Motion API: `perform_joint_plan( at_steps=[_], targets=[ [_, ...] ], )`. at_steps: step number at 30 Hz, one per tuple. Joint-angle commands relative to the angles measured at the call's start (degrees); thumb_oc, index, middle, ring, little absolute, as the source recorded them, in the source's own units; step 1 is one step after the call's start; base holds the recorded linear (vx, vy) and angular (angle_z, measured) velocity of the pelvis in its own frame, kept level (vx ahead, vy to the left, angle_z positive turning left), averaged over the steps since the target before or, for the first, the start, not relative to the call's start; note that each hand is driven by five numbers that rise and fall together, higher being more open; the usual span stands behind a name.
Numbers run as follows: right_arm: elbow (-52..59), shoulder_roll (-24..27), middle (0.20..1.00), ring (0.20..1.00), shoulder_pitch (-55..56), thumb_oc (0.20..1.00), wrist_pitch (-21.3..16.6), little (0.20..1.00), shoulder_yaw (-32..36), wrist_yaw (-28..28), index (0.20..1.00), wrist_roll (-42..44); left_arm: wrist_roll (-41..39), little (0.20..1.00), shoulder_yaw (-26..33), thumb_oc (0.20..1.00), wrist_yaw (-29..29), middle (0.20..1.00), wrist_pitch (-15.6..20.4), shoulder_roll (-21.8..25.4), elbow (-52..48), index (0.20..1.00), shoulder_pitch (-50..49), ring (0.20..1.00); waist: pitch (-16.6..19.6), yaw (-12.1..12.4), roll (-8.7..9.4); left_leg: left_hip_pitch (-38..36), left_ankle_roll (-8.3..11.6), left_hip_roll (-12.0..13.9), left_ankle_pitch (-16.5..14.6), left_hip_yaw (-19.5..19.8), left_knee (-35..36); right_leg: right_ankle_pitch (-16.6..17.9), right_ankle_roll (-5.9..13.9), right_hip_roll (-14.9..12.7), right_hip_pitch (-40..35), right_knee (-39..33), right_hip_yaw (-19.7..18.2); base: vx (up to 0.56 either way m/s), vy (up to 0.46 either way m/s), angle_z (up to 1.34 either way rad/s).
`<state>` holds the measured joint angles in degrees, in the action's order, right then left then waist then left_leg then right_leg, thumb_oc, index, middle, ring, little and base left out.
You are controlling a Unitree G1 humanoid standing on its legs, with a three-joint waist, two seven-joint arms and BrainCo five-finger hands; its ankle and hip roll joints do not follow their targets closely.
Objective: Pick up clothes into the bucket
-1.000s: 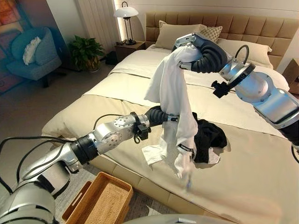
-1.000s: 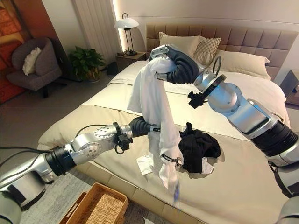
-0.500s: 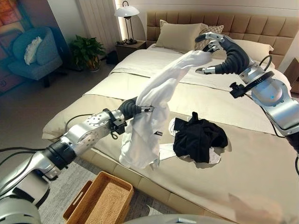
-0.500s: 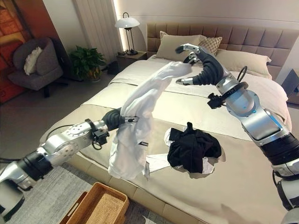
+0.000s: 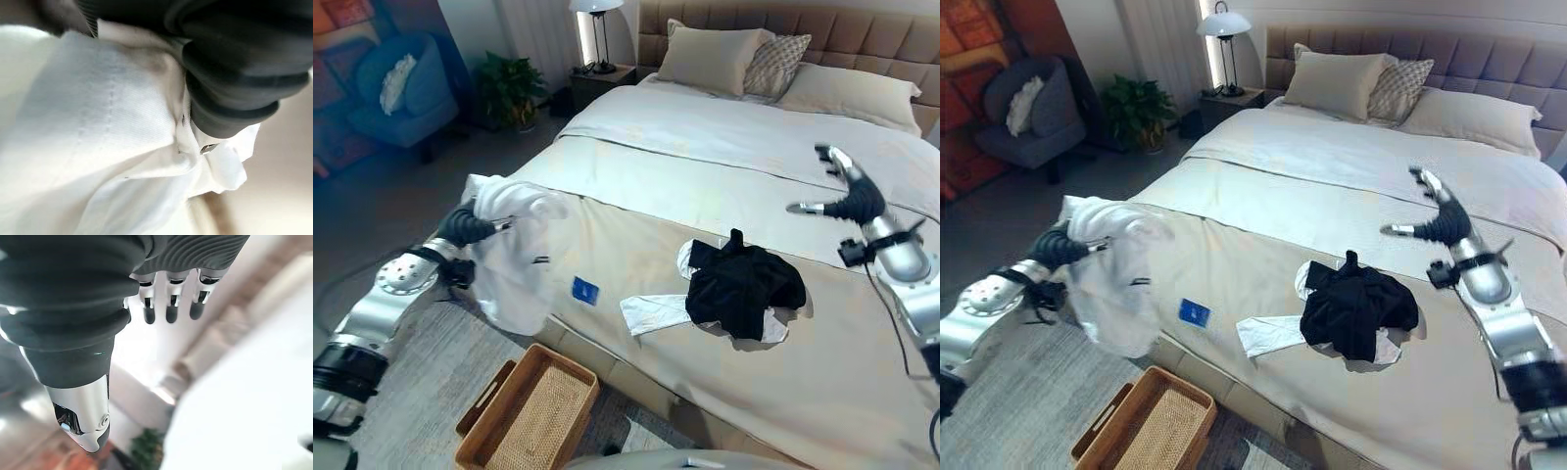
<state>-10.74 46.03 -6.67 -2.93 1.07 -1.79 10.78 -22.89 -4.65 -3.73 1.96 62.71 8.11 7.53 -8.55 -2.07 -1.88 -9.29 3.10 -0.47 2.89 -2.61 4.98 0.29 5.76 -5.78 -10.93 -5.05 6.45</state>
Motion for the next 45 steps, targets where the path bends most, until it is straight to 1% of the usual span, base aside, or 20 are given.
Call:
perform_joint_plan(
  at_steps=[1,2,6,7,8,9,10,13,14,19,20,21,24,28,29,33,35,38,44,45],
  targets=[
    [0.5,0.1,1.0,1.0,0.0,1.0,-1.2,1.0,0.8,0.0,1.0,-1.4,6.6,0.2,7.8,0.2,3.1,0.2,5.0,4.6,-1.1,0.2,-0.8,0.2,3.2,0.6,2.01,3.9,-1.31,-1.7,-5.5,2.5,-7.6,-0.3,3.34,-4.0,4.5,7.0,2.9,-0.05,0.024,0.07],
    [-3.3,-3.8,1.0,1.0,4.1,1.0,-0.9,1.0,1.2,0.2,1.0,-3.4,7.6,0.2,12.8,0.2,3.4,0.2,5.5,4.3,-0.9,0.2,-5.7,0.2,2.2,0.6,1.92,4.6,-1.59,-1.9,-5.6,2.6,-7.8,-0.1,3.36,-4.0,5.6,7.5,2.6,-0.07,0.034,0.09],
    [-12.8,-10.1,1.0,1.0,8.0,1.0,0.2,1.0,-0.6,-0.8,1.0,-9.2,7.3,0.2,17.0,0.2,4.0,0.2,5.5,0.9,2.5,0.2,-9.8,0.2,0.0,0.6,2.2,6.8,-1.87,-2.1,-5.5,3.1,-8.9,-0.3,3.12,-3.9,7.8,8.9,2.4,-0.09,0.024,0.03],
    [-15.5,-12.2,1.0,1.0,9.2,1.0,0.2,1.0,-0.9,-1.2,1.0,-9.7,8.6,0.2,17.8,0.2,5.0,0.2,5.2,-0.7,4.1,0.2,-10.5,0.2,-0.6,0.6,2.4,7.4,-1.89,-2.2,-5.4,3.2,-9.2,-0.3,3.0,-3.9,8.4,9.2,2.4,-0.12,-0.002,0.09],
    [-19.6,-14.0,1.0,1.0,9.5,1.0,0.4,1.0,-3.1,-1.2,1.0,-12.5,14.4,0.2,18.3,0.2,7.0,0.2,5.5,-1.4,4.6,0.2,-11.0,0.2,-1.9,0.8,2.92,8.7,-1.85,-2.1,-5.3,3.4,-9.7,-0.4,2.78,-3.6,9.6,9.7,2.5,-0.09,-0.006,0.07],
    [-19.7,-14.0,1.0,1.0,9.4,1.0,0.3,1.0,-3.2,-1.2,1.0,-12.5,14.5,0.2,18.4,0.2,7.1,0.2,5.5,-1.5,4.6,0.2,-11.1,0.2,-1.8,0.8,2.95,8.8,-1.84,-2.1,-5.3,3.4,-9.8,-0.5,2.78,-3.6,9.7,9.8,2.5,-0.18,-0.039,0.05],
    [-23.9,-15.2,1.0,1.0,8.8,1.0,0.4,1.0,-5.5,-2.0,1.0,-15.3,19.1,0.2,18.6,0.2,11.6,0.2,5.9,-4.2,5.9,0.2,-9.9,0.2,-3.9,1.0,3.9,11.0,-1.67,-2.2,-5.1,3.8,-10.9,-0.5,2.58,-3.6,11.5,10.4,2.7,-0.12,-0.031,0.02],
    [-25.2,-15.4,1.0,1.0,8.2,1.0,0.2,1.0,-5.7,-2.5,1.0,-15.6,19.9,0.2,17.8,0.2,12.9,0.2,6.0,-5.9,6.5,0.2,-8.6,0.2,-4.8,1.0,4.21,12.8,-1.57,-2.2,-5.1,4.1,-11.9,-0.5,2.42,-3.5,12.9,11.0,2.9,-0.15,-0.033,0.03],
    [-27.9,-15.7,1.0,1.0,8.0,1.0,-0.2,1.0,-6.6,-3.9,1.0,-16.8,23.8,0.2,16.6,0.2,16.8,0.2,5.5,-8.3,9.5,0.2,-6.7,0.2,-7.0,1.1,4.94,15.8,-1.32,-2.2,-4.8,4.7,-13.4,-0.4,2.13,-3.6,15.4,12.1,3.2,-0.17,-0.04,0.0],
    [-32.3,-16.0,1.0,1.0,6.9,1.0,-0.8,1.0,-7.6,-6.9,1.0,-16.9,26.9,0.2,13.1,0.2,22.2,0.2,5.6,-10.5,15.9,0.2,-1.9,0.2,-11.2,1.1,6.44,23.4,-0.82,-1.4,-4.5,5.8,-18.2,0.0,1.5,-4.1,22.1,15.2,3.4,-0.13,-0.025,0.23],
    [-32.1,-16.0,1.0,1.0,7.1,1.0,-1.4,1.0,-7.4,-8.2,1.0,-16.5,26.0,0.2,13.1,0.2,23.7,0.2,5.7,-11.1,16.5,0.2,-1.5,0.2,-13.6,1.0,6.93,26.6,-0.99,-1.3,-4.9,5.9,-21.4,-0.7,1.03,-4.5,24.8,17.7,3.1,-0.06,0.027,0.02],
    [-32.2,-16.0,1.0,1.0,7.0,1.0,-1.4,1.0,-7.3,-8.2,1.0,-16.4,25.9,0.2,13.0,0.2,23.7,0.2,5.7,-11.1,16.6,0.2,-1.4,0.2,-13.3,1.1,6.89,27.2,-1.0,-1.3,-5.2,5.9,-22.0,-0.9,1.02,-4.5,25.4,18.1,3.0,-0.14,0.024,0.05],
    [-33.5,-15.7,1.0,1.0,3.8,1.0,-1.9,1.0,-9.1,-9.7,1.0,-15.8,25.2,0.2,12.3,0.2,25.3,0.2,5.8,-9.7,17.6,0.2,0.8,0.2,-17.3,1.1,7.53,35.6,-1.46,-1.2,-6.9,6.4,-29.7,-2.9,-0.17,-4.5,33.7,25.8,2.0,-0.14,0.013,0.08],
    [-33.0,-15.6,1.0,1.0,0.9,1.0,-3.2,1.0,-9.9,-11.9,1.0,-13.7,24.1,0.2,11.0,0.2,29.3,0.2,5.8,-8.8,19.4,0.2,5.4,0.2,-19.5,1.0,8.94,45.5,-1.48,-1.0,-7.9,7.5,-35.7,-2.9,-0.41,-3.9,42.7,29.6,1.9,-0.08,-0.032,0.06],
    [-33.0,-15.4,1.0,1.0,0.1,1.0,-3.3,1.0,-10.3,-12.6,1.0,-13.1,24.4,0.2,10.5,0.2,30.4,0.2,5.6,-7.5,19.4,0.2,6.7,0.2,-19.7,1.0,9.32,47.1,-1.23,-0.3,-10.0,8.0,-37.4,-4.4,0.08,-3.3,44.3,30.7,1.7,0.01,-0.048,-0.05],
    [-31.1,-15.2,1.0,1.0,-1.0,1.0,-4.3,1.0,-11.2,-13.5,1.0,-12.0,24.6,0.2,9.6,0.2,32.4,0.2,5.5,-4.5,20.4,0.2,10.0,0.2,-21.0,0.6,11.0,52.4,-1.03,0.9,-10.5,8.5,-40.5,-3.4,0.67,-2.4,49.2,31.2,2.1,-0.01,-0.024,-0.12],
    [-29.4,-14.9,1.0,1.0,-1.8,1.0,-5.1,1.0,-12.4,-14.1,1.0,-10.7,24.3,0.2,7.3,0.2,33.8,0.2,5.0,-2.1,22.4,0.2,14.1,0.2,-21.2,-0.1,12.18,56.7,-0.98,1.2,-11.0,9.1,-42.2,-2.7,1.26,-1.9,52.5,30.9,2.3,0.01,0.006,-0.1],
    [-28.3,-14.7,1.0,1.0,-1.9,1.0,-5.6,1.0,-12.6,-14.6,1.0,-9.5,24.6,0.2,5.8,0.2,34.1,0.2,4.6,-0.2,21.6,0.2,16.0,0.2,-21.2,-0.3,12.63,59.8,-0.96,1.5,-11.5,9.4,-43.3,-2.4,1.53,-1.6,55.4,30.7,2.7,0.01,0.034,0.03],
    [-29.1,-15.7,1.0,1.0,-3.4,1.0,-6.1,1.0,-14.1,-15.4,1.0,-8.2,24.0,0.2,2.9,0.2,34.3,0.2,4.4,0.6,22.9,0.2,19.5,0.2,-21.2,-0.4,13.56,63.9,-1.32,1.7,-12.7,9.6,-45.4,-2.3,1.9,-1.2,58.7,30.8,2.9,0.01,0.014,-0.05],
    [-28.6,-16.1,1.0,1.0,-3.5,1.0,-6.4,1.0,-14.4,-15.7,1.0,-7.6,24.6,0.304,1.9,0.304,34.4,0.304,3.9,0.4,23.2,0.304,20.4,0.304,-21.2,-0.7,13.74,64.3,-1.37,1.5,-12.9,9.7,-45.5,-2.3,1.88,-1.3,58.9,30.5,3.1,0.03,0.008,-0.03]
  ],
)
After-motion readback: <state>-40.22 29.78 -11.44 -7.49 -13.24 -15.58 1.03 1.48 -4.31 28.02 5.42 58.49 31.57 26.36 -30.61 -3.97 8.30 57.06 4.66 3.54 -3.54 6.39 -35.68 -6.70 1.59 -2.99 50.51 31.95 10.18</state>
